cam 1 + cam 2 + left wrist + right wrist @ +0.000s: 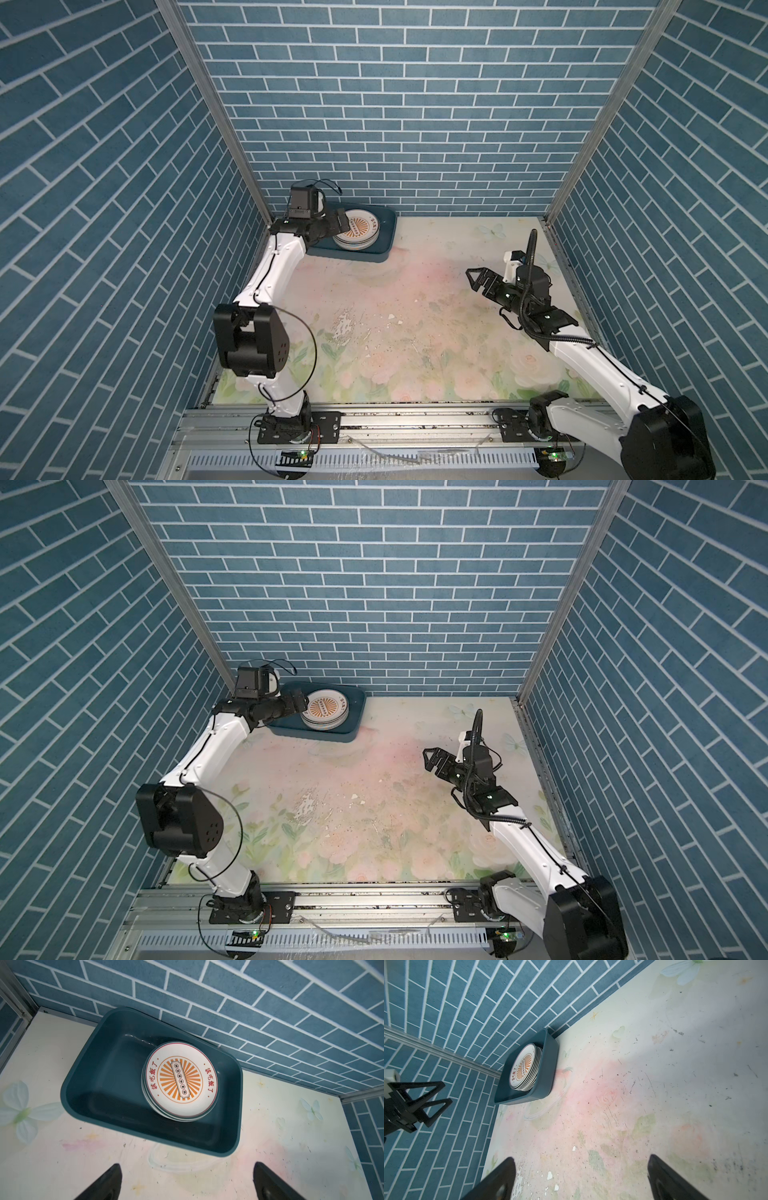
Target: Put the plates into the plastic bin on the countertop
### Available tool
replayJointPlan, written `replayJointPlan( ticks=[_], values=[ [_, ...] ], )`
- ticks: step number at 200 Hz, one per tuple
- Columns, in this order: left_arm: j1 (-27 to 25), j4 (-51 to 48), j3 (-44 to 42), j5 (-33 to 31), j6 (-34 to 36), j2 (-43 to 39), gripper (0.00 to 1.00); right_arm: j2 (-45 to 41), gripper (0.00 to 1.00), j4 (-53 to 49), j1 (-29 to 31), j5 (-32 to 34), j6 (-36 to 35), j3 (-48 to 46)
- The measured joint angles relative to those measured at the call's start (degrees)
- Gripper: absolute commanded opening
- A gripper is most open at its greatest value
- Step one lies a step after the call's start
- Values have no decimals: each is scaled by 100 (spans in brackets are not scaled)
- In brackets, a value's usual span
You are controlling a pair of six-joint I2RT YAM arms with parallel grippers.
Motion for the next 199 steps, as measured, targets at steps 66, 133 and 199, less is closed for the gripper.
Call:
replayJointPlan(
  ticks=[66,133,199],
  values=[
    [-22,1248,-2837,-573,-68,-2570,99,-1110,98,-1003,0,389,-127,-57],
    [-22,1764,-5021,-1681,94,-4234,100,-1591,99,-2017,-2,1845,-741,-168],
    [-22,3018,-6653,-2426,675,-4931,100,-1602,98,-1812,-310,4028,-2295,-610]
  ],
)
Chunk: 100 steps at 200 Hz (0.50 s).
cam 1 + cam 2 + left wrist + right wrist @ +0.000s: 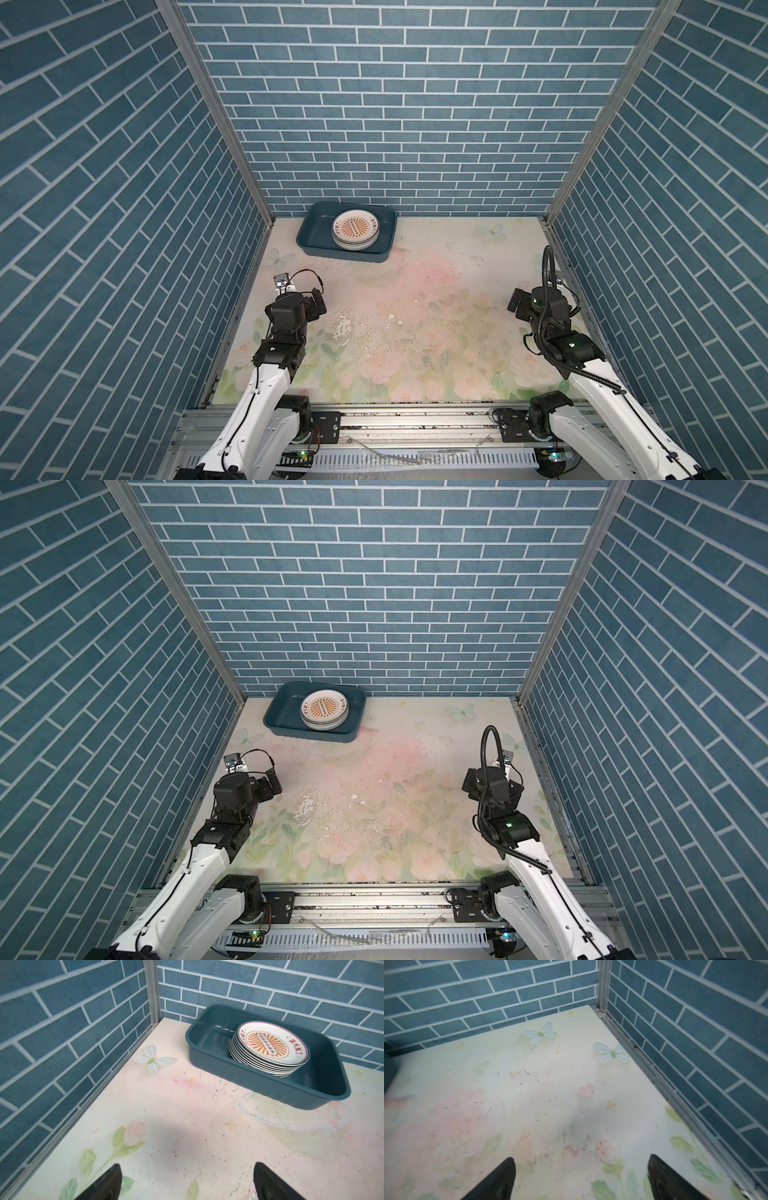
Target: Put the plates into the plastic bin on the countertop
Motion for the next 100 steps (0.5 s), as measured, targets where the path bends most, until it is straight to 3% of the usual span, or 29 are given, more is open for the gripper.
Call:
replayJointPlan(
  ticks=[43,68,100],
  values=[
    [0,1497,-772,-125,660,343,100,7,99,833,-562,352,-452,-765],
    [0,2234,-844,-136,1008,979,100,170,98,1429,-999,284,-599,-1091],
    [0,3405,-855,39,1255,2057,100,999,98,2273,-1569,-33,-684,-1117]
  ],
)
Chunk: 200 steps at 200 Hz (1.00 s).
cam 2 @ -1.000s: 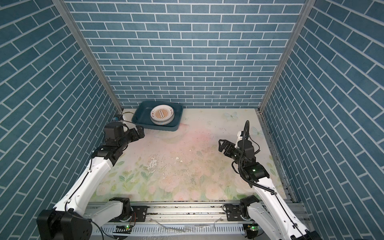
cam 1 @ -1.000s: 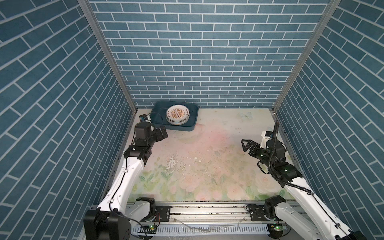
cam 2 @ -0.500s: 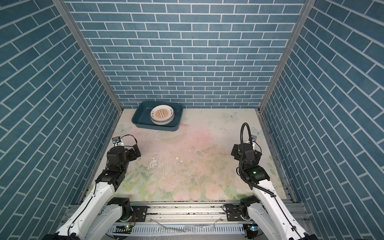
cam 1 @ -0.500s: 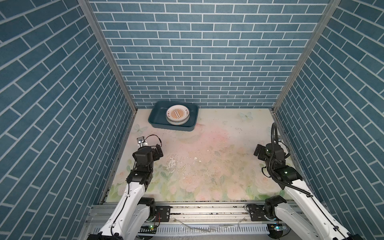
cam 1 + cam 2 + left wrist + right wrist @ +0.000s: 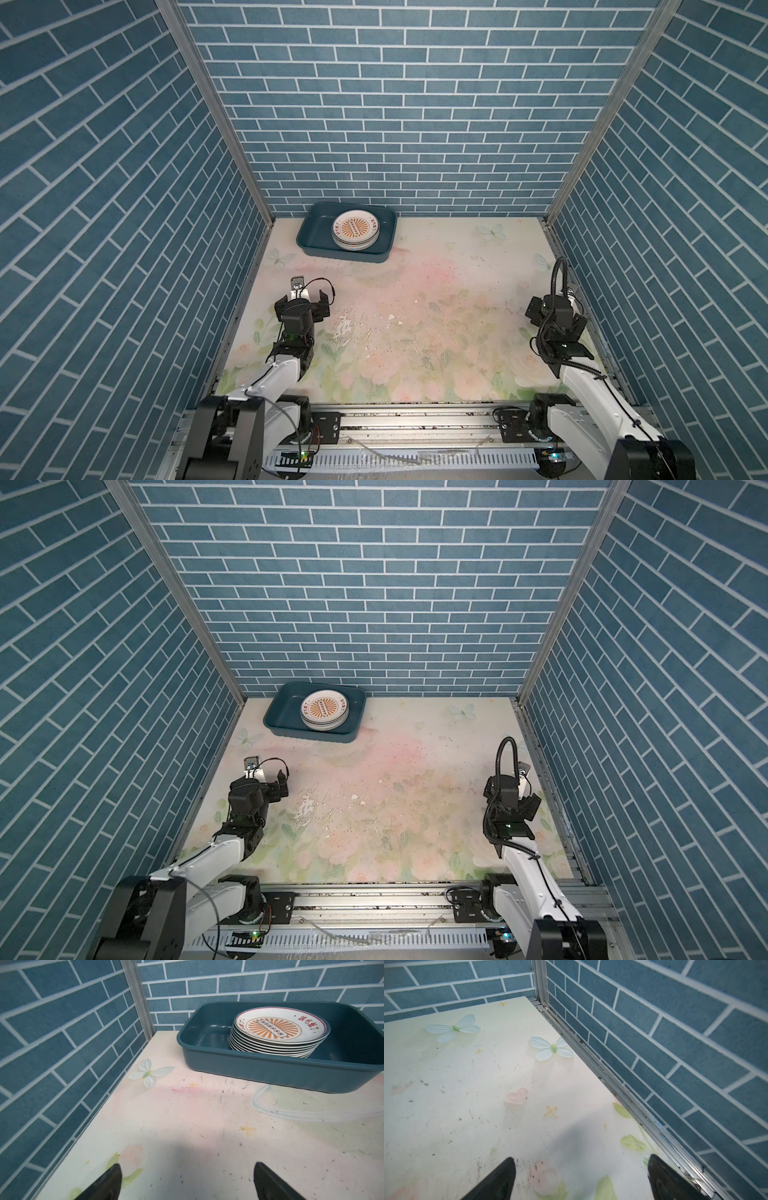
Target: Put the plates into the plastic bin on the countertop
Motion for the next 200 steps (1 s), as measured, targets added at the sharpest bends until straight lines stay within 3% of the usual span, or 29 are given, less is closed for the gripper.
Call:
replayJointPlan(
  ticks=[47,102,131,200],
  values=[
    [4,1115,-9,319,348,741,100,1360,99,1202,-310,-682,-96,2],
    [31,2347,-68,584,566,1696,100,2199,98,2400,-450,-1436,-197,33],
    [50,2579,-39,743,608,2153,100,2551,98,2496,-468,-1784,-267,376],
    [595,2516,168,1510,452,2166,100,2822,98,2455,-570,-2931,-597,769]
  ],
)
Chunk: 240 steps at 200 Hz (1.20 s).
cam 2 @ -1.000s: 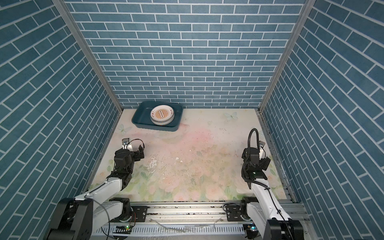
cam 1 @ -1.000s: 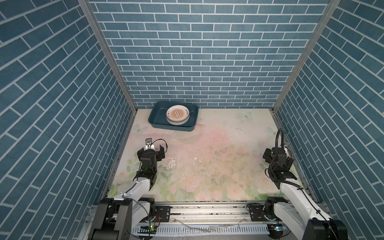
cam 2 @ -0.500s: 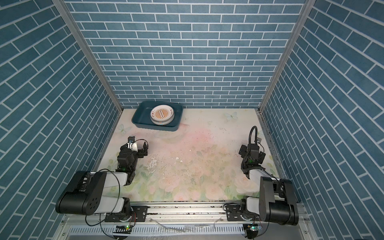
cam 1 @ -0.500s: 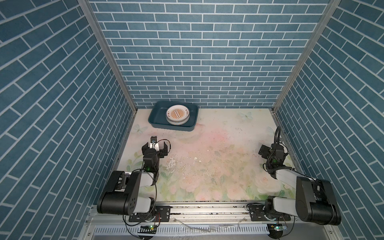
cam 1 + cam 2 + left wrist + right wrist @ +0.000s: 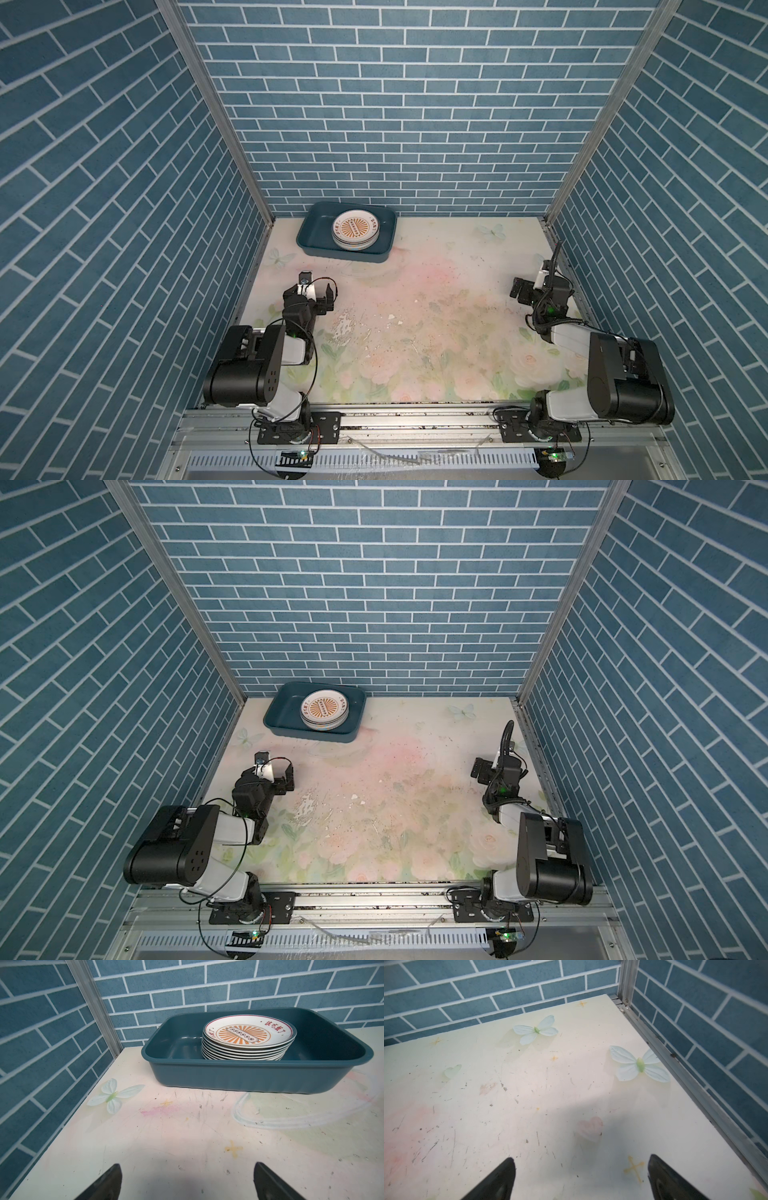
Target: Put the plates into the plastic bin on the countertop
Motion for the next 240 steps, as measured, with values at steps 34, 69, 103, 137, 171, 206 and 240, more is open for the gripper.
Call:
replayJointPlan(
  ticks=[34,69,103,137,171,206,240],
  values=[
    [63,-503,455,334,-26,0,100,107,98,343,-2,-229,-192,-59],
    [72,-782,551,481,-28,0,99,538,99,1438,-4,-273,-249,-597],
    [74,-898,551,501,-26,0,100,656,99,1655,-4,-179,-249,-734],
    [28,-1102,601,391,-24,0,100,656,99,1751,-4,-66,-251,-645],
    [-72,-1174,680,229,-17,0,99,656,99,1751,48,90,-254,-645],
    [-140,-1215,682,44,0,0,100,656,99,1762,122,319,-291,-645],
    [-149,-1233,682,0,4,0,100,656,99,1777,122,382,-302,-645]
  ],
)
